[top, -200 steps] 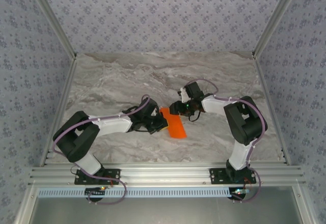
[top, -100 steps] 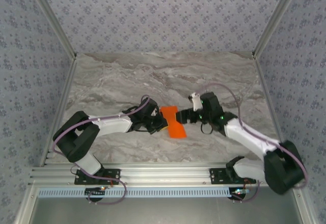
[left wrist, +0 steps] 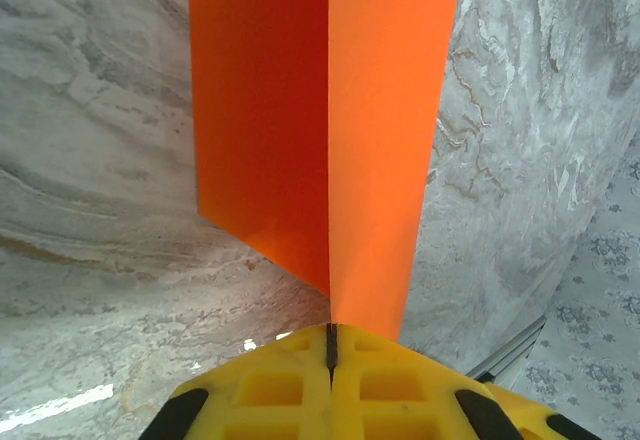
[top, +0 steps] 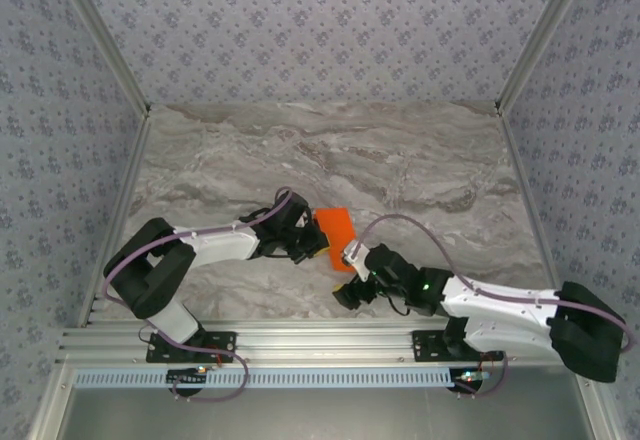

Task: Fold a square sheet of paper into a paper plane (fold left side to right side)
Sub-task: Third fold the triangle at the center of the table.

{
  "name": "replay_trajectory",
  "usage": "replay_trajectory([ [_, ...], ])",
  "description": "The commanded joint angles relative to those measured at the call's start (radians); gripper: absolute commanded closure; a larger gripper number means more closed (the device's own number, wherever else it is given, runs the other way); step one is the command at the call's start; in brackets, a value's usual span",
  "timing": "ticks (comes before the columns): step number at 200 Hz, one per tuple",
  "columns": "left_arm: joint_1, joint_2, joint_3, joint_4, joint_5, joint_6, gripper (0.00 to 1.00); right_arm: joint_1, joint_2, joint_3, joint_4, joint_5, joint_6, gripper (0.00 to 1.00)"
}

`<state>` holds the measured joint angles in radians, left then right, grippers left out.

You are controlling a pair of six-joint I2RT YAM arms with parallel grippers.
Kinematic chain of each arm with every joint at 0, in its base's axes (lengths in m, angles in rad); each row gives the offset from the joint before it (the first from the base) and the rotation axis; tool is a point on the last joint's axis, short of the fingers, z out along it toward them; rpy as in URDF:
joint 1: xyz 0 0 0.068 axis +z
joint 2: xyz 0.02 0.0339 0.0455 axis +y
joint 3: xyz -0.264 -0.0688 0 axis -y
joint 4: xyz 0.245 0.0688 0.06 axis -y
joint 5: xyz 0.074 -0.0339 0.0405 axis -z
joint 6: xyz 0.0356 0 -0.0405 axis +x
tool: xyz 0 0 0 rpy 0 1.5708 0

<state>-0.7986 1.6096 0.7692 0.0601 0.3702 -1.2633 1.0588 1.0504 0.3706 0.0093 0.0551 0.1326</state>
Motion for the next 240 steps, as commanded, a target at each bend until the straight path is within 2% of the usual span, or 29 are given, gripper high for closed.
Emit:
replay_trajectory([
  [1, 0.004, -0.037, 0.025, -0.023, 0.008, -0.019, 1.00, 0.028, 0.080, 0.069, 0.023, 0.096, -0.090, 0.09],
  [57, 0.005, -0.038, 0.029, -0.028, 0.012, -0.018, 1.00, 0.050, 0.268, 0.176, 0.047, 0.156, -0.161, 0.10],
  [85, 0.006, -0.042, 0.028, -0.029, 0.012, -0.016, 1.00, 0.046, 0.319, 0.201, 0.054, 0.152, -0.171, 0.21],
  [122, 0.007, -0.043, 0.027, -0.030, 0.012, -0.015, 1.00, 0.040, 0.325, 0.217, 0.044, 0.139, -0.177, 0.42],
  [172, 0.018, -0.044, 0.029, -0.046, 0.013, -0.003, 0.98, 0.031, 0.319, 0.230, 0.011, 0.105, -0.182, 0.82],
  [199, 0.030, -0.054, 0.026, -0.061, 0.013, 0.012, 0.91, 0.011, 0.307, 0.228, -0.003, 0.061, -0.180, 1.00],
  [223, 0.049, -0.077, 0.020, -0.087, 0.012, 0.043, 0.80, -0.022, 0.294, 0.225, -0.016, -0.014, -0.186, 1.00],
  [240, 0.068, -0.107, 0.012, -0.116, 0.010, 0.073, 0.65, -0.047, 0.288, 0.223, -0.024, -0.077, -0.181, 1.00],
])
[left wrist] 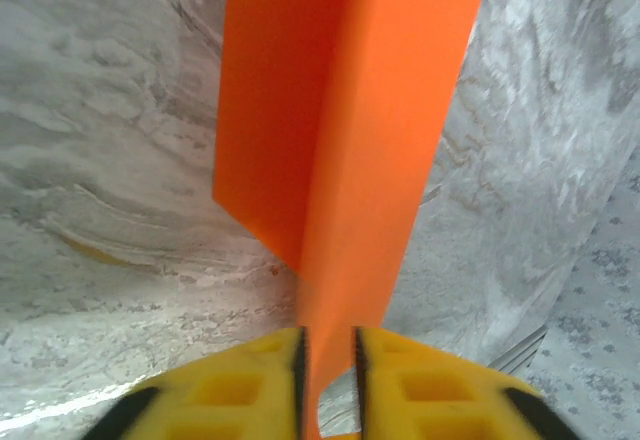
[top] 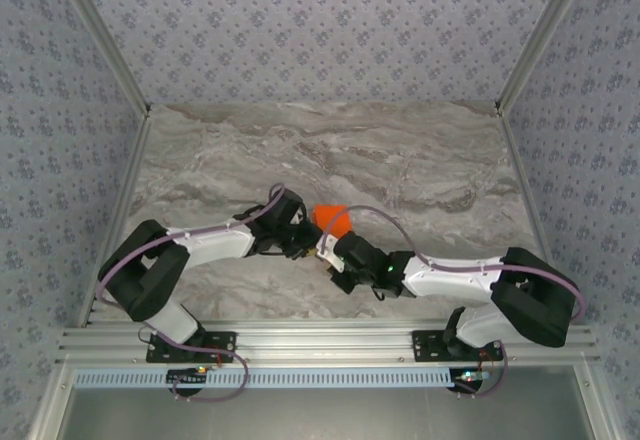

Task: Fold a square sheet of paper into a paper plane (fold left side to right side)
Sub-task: Third fold the triangle at the center of the table.

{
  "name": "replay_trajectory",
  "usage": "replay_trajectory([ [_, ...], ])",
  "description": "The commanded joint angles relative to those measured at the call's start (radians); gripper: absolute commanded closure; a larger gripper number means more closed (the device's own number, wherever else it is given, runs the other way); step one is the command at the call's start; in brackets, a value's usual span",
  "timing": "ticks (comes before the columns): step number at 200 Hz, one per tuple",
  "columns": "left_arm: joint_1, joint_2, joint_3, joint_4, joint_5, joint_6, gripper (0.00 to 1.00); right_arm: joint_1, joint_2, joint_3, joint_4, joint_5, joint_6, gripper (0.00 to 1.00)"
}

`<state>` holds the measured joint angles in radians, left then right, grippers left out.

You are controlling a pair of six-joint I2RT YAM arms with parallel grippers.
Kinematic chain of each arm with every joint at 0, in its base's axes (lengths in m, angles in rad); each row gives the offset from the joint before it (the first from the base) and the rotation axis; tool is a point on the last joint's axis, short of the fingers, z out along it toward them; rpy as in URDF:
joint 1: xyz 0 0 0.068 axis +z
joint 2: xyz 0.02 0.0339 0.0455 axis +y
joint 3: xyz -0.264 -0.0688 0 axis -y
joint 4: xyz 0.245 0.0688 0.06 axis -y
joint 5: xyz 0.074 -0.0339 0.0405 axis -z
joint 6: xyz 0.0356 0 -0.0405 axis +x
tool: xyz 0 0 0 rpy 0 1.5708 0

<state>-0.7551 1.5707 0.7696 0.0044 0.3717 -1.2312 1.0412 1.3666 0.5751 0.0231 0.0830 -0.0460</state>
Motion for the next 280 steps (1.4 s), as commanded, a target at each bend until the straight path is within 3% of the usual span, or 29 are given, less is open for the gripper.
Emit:
replay_trajectory([
  [1, 0.026, -0.070, 0.011, -0.062, 0.009, 0.042, 0.64, -0.031, -0.028, 0.018, -0.038, -0.108, -0.002, 1.00],
  [18, 0.052, -0.110, -0.003, -0.094, 0.011, 0.076, 0.54, -0.057, -0.026, 0.020, -0.041, -0.167, 0.004, 1.00],
  [48, 0.118, -0.178, -0.004, -0.168, 0.018, 0.156, 0.49, -0.095, -0.018, 0.026, -0.036, -0.250, 0.022, 1.00],
  [77, 0.168, -0.135, 0.074, -0.178, 0.087, 0.264, 0.58, -0.133, 0.001, 0.039, -0.029, -0.325, 0.048, 1.00],
  [117, 0.171, 0.075, 0.273, -0.168, 0.165, 0.342, 0.76, -0.167, 0.040, 0.062, -0.034, -0.362, 0.076, 1.00],
  [195, 0.150, 0.390, 0.522, -0.239, 0.259, 0.423, 0.80, -0.191, 0.076, 0.078, -0.027, -0.384, 0.106, 1.00],
  [280, 0.129, 0.506, 0.577, -0.286, 0.250, 0.459, 0.82, -0.207, 0.090, 0.109, -0.066, -0.397, 0.118, 1.00],
])
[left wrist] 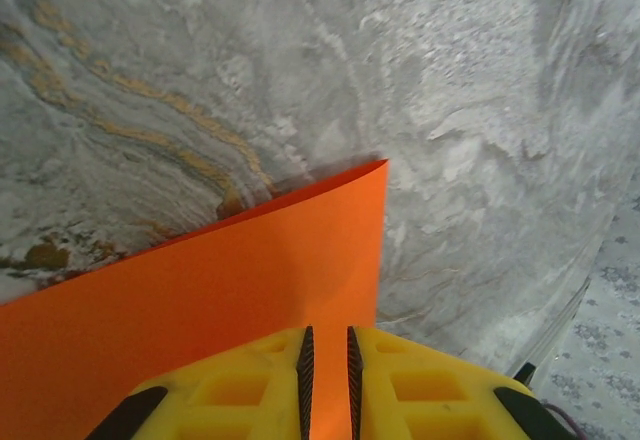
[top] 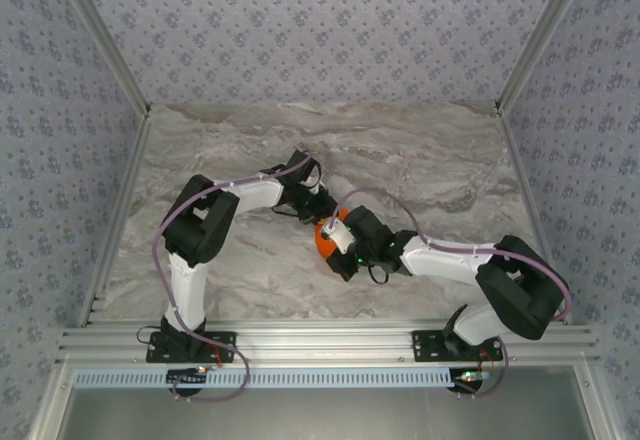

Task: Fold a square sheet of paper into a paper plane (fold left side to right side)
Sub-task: Third fold the triangle at the center of the table.

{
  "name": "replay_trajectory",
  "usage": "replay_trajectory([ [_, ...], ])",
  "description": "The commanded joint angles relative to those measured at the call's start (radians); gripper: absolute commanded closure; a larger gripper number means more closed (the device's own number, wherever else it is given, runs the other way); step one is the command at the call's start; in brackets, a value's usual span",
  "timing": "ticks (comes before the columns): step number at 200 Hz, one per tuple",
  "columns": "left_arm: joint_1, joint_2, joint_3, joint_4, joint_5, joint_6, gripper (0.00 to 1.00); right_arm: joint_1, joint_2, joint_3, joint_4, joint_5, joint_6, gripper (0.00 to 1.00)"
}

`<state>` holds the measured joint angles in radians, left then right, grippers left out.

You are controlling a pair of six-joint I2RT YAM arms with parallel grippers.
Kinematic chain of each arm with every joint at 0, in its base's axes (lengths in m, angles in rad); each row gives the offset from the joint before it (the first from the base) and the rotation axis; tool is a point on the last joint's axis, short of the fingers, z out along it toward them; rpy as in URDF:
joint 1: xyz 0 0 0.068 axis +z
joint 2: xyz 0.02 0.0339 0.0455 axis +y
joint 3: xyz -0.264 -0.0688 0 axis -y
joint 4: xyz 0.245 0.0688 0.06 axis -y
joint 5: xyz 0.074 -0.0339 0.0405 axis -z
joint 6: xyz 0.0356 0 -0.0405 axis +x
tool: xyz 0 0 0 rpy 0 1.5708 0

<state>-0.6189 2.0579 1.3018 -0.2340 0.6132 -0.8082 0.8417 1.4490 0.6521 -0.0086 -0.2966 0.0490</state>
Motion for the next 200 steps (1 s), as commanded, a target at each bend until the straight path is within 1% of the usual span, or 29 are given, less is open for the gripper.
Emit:
replay_trajectory([
  [1, -0.008, 0.019, 0.046, -0.048, 0.007, 0.036, 0.82, -0.008, 0.008, 0.032, -0.034, -0.018, 0.024, 1.00],
  [95, -0.017, 0.031, 0.056, -0.103, -0.025, 0.086, 0.83, -0.044, 0.035, 0.038, -0.032, -0.051, 0.059, 1.00],
  [171, -0.020, 0.071, 0.067, -0.119, -0.031, 0.100, 0.83, -0.141, 0.073, 0.034, 0.001, -0.204, 0.113, 1.00],
  [200, -0.022, 0.070, 0.065, -0.127, -0.043, 0.104, 0.83, -0.176, 0.098, 0.047, -0.021, -0.221, 0.123, 1.00],
])
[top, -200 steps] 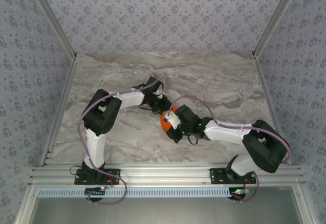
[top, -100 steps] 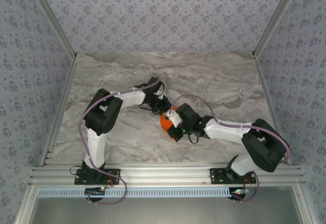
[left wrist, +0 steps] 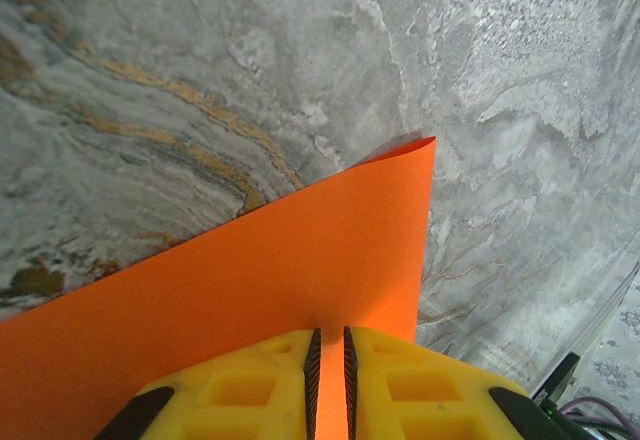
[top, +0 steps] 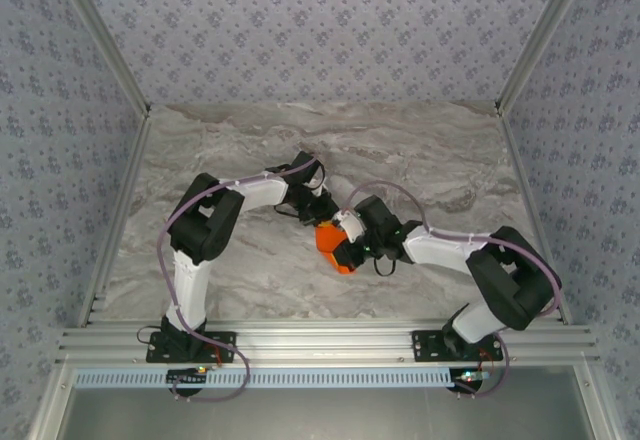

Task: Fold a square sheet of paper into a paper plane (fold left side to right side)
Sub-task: Third fold the triangle at the center of the table.

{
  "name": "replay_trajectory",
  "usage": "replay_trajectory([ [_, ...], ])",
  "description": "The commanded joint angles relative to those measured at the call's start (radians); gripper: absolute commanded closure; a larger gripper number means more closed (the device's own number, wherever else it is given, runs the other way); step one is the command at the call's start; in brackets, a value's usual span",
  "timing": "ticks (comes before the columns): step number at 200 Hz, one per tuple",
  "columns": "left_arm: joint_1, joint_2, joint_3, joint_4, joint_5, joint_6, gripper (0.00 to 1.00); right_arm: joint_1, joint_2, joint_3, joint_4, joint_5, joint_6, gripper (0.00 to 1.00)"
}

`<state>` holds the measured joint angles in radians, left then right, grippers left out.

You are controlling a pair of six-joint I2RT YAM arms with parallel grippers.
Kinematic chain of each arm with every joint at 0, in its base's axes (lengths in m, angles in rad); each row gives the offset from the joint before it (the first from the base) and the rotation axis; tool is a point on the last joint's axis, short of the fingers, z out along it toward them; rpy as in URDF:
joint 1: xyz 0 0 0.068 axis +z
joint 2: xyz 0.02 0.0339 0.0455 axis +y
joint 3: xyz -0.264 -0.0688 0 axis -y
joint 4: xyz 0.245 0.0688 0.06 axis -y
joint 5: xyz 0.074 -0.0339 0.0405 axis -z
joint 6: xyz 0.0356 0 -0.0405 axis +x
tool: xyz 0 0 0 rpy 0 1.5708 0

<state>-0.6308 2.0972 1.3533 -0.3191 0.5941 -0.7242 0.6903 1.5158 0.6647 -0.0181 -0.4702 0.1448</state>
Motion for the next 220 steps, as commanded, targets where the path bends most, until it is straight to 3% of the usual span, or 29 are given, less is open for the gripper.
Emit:
replay_trajectory([
  [1, -0.010, 0.030, 0.013, -0.042, -0.023, 0.020, 0.83, -0.025, 0.032, 0.035, -0.013, -0.047, 0.026, 1.00],
  [220, -0.014, 0.035, 0.028, -0.065, -0.031, 0.030, 0.84, -0.134, 0.137, 0.102, -0.075, 0.008, 0.078, 1.00],
])
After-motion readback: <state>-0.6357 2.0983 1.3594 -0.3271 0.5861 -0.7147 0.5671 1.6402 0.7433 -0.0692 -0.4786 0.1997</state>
